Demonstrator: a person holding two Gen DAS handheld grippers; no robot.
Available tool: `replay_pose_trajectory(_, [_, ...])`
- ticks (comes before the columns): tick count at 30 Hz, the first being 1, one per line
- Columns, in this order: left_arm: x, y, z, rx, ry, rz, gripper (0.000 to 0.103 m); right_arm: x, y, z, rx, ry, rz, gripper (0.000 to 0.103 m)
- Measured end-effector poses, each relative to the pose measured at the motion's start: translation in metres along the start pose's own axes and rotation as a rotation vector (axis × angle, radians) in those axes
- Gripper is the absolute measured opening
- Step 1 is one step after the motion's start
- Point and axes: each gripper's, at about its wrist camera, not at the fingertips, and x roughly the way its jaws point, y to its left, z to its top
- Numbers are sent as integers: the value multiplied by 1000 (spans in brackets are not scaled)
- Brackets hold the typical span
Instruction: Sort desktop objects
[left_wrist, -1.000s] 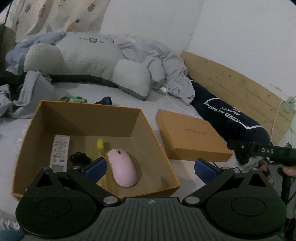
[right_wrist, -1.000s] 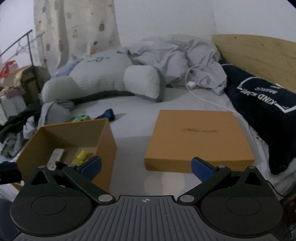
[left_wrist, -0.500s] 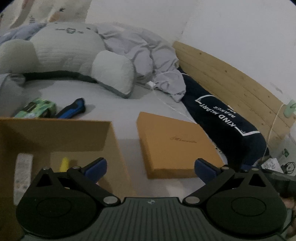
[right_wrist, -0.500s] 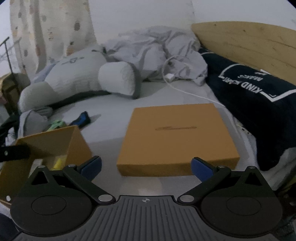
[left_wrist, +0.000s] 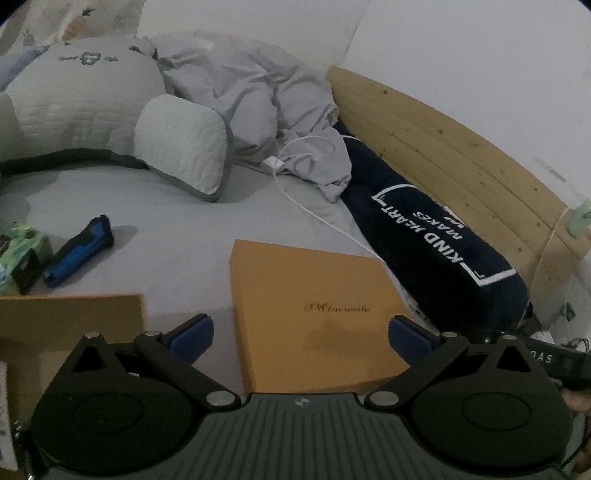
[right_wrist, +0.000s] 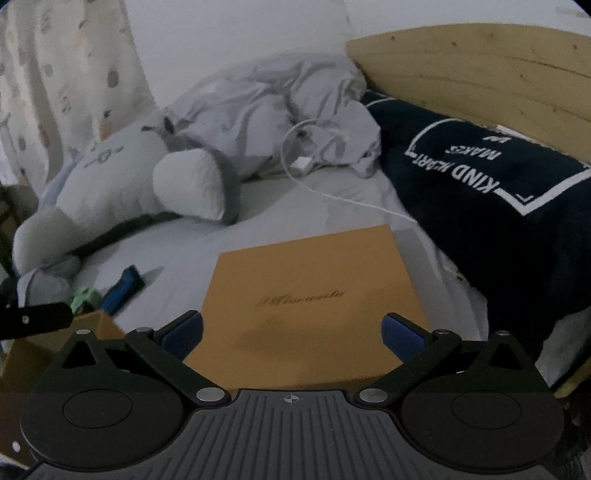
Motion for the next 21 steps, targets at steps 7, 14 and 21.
replay_pose_trajectory(7, [52,-4,19,-41,51,10,103,46,-36,20,12,38,-23,103])
replay_pose_trajectory(14, [109,0,32,-25,108,65,103,104,-65,26,40,117,-20,103])
replay_pose_trajectory(21, [157,12,27,-22,208,102,103,144,-88,17,81,182,-13,103])
